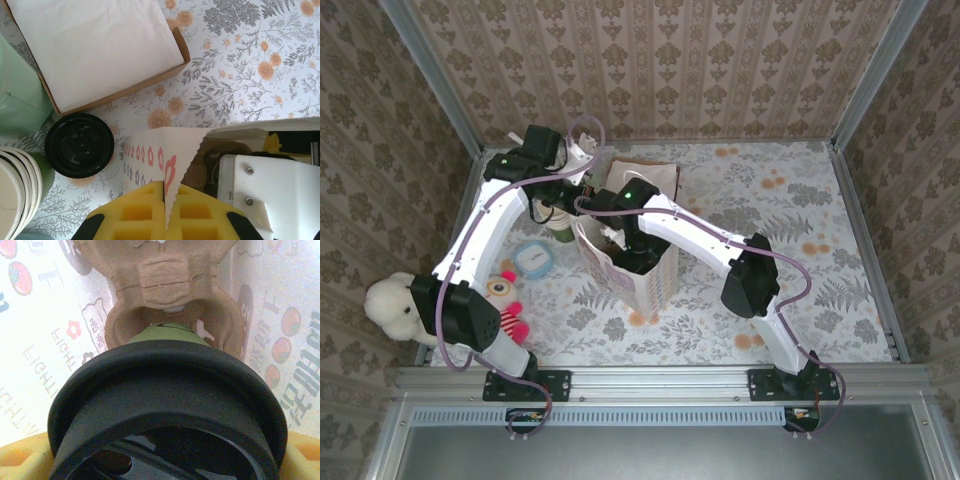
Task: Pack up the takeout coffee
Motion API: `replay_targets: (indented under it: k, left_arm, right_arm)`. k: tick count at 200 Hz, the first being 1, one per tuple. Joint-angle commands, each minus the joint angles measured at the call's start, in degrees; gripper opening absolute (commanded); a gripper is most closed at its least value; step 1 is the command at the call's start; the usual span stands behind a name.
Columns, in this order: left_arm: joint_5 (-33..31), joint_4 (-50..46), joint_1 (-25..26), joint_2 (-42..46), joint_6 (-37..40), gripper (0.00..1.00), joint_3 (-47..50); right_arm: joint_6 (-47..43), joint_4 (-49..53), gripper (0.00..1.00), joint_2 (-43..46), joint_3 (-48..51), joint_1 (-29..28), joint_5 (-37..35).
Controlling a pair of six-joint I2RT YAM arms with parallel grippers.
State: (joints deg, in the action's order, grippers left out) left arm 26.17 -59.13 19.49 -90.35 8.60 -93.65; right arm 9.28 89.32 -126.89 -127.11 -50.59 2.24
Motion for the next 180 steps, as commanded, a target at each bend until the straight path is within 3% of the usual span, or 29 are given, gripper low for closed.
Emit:
replay_targets:
  k: [1,30,84,142,180]
  left_arm:
    - [5.0,0.6,0.6,2.0,-0.6,0.00,-0.1]
    - [4.1,0.6,0.2,1.9,-0.6,0.00,0.0]
    - [5.1,1.2,-0.2,2.4,-0.5,0.00,0.4]
    - [3.5,3.3,-0.3,4.1,-1.0,0.00,1.5]
    - [6.7,4.9,-0.1,5.7,-1.2,0.00,2.7]
  right_arm:
    - [3.8,-1.2,0.56,-2.3,0.5,0.3,1.4]
    - [1.2,-1.9,0.56,0.9,6.1,0.3,0.3]
    - [0.4,2.0,0.56,3.8,5.5,0.1,-1.1]
    - [-0.8,3.6,0.55,1.9,6.1,0.0,-0.6]
    - [0.1,5.0,0.54,-0.5,4.5,-0.3,-3.1]
